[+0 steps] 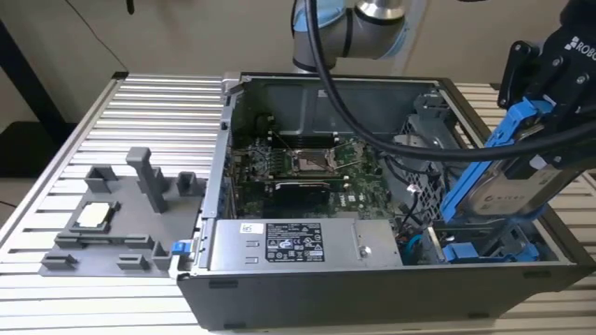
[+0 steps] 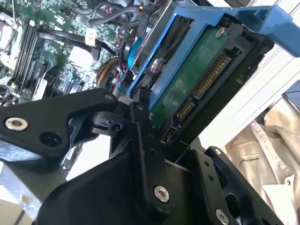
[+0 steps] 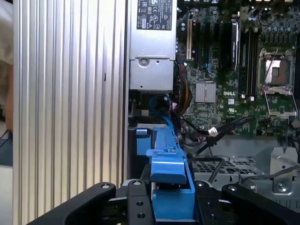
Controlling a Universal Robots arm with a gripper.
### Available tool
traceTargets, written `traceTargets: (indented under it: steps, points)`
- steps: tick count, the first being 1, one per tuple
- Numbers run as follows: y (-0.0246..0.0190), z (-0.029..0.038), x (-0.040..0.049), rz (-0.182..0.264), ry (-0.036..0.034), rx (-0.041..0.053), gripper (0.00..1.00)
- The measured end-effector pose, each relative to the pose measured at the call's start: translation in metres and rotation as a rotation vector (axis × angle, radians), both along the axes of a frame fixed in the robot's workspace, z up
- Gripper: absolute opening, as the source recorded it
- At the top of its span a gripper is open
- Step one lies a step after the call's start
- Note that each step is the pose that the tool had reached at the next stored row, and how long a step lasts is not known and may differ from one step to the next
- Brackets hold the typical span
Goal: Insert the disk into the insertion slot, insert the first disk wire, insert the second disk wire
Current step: 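Insert the disk into the insertion slot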
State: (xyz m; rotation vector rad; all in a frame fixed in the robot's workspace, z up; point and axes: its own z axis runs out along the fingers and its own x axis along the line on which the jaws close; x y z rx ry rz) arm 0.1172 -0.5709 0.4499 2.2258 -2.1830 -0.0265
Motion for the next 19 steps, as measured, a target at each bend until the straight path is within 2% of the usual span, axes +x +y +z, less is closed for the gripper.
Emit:
traceTargets:
  steps: [11,19]
  points:
    - [0.0,-0.017,0.0026,0.0,0.0,0.0,0.33]
    - [-0.0001,-0.0257,0.0044,0.0,-0.0001,0.0027,0.33]
